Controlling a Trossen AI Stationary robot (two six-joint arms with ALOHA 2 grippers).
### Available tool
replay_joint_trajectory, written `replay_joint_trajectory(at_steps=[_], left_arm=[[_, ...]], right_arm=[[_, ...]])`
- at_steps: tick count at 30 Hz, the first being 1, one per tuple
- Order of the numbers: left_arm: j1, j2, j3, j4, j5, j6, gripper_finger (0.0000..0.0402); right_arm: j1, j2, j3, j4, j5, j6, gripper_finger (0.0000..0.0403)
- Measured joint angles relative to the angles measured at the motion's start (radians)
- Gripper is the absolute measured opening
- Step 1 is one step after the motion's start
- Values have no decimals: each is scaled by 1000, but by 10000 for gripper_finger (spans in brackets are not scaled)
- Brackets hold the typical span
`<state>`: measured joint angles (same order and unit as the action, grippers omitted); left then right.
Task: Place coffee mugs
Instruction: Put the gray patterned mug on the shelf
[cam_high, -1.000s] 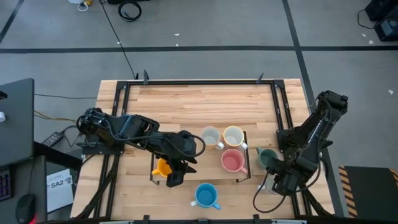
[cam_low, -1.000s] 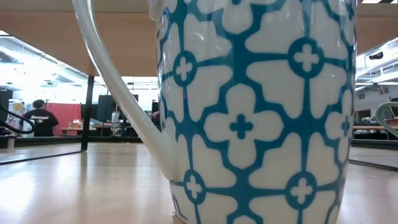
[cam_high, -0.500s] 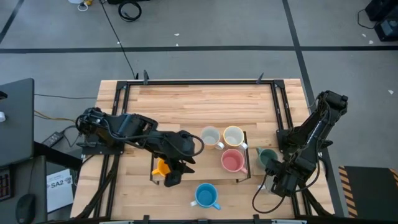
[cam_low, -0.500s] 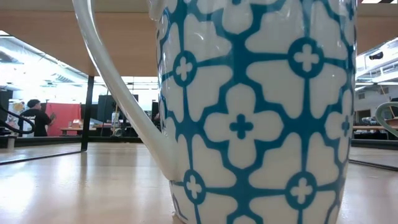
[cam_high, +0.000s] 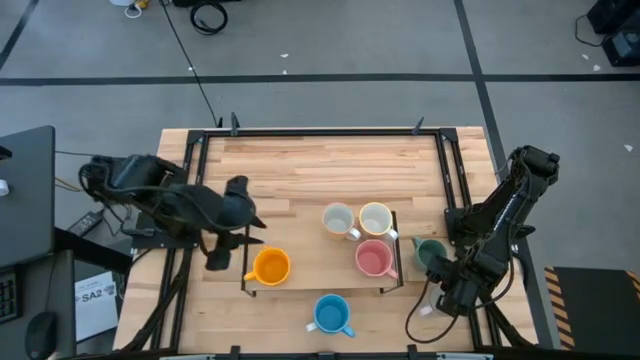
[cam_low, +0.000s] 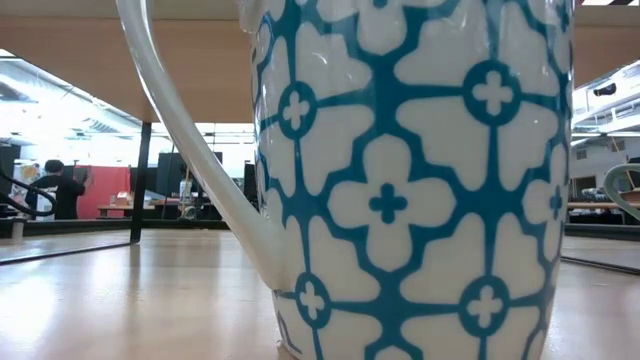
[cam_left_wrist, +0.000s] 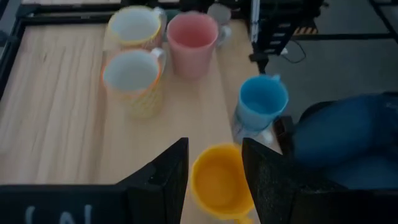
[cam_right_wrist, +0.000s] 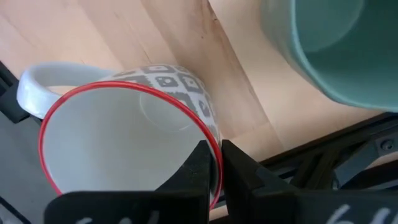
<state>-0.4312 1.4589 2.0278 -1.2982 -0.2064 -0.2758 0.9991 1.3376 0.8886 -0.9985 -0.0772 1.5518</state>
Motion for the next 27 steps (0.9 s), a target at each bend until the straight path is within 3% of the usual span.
replay_joint_trajectory(at_steps=[7,12,19,27], left_arm=[[3,-265,-432,263,0,8,156],[3,-412,-634,394,0,-3,156],[3,-510,-757,441,0,-27,156],[3,-517,-779,448,0,-27,156]], right_arm=[[-5,-17,48,7,-29,-35,24],[-34,-68,118,-18,-68,-45,24],[-94,-157,253,-58,-145,-62,24],[-175,-217,454,-177,-41,-96,24]])
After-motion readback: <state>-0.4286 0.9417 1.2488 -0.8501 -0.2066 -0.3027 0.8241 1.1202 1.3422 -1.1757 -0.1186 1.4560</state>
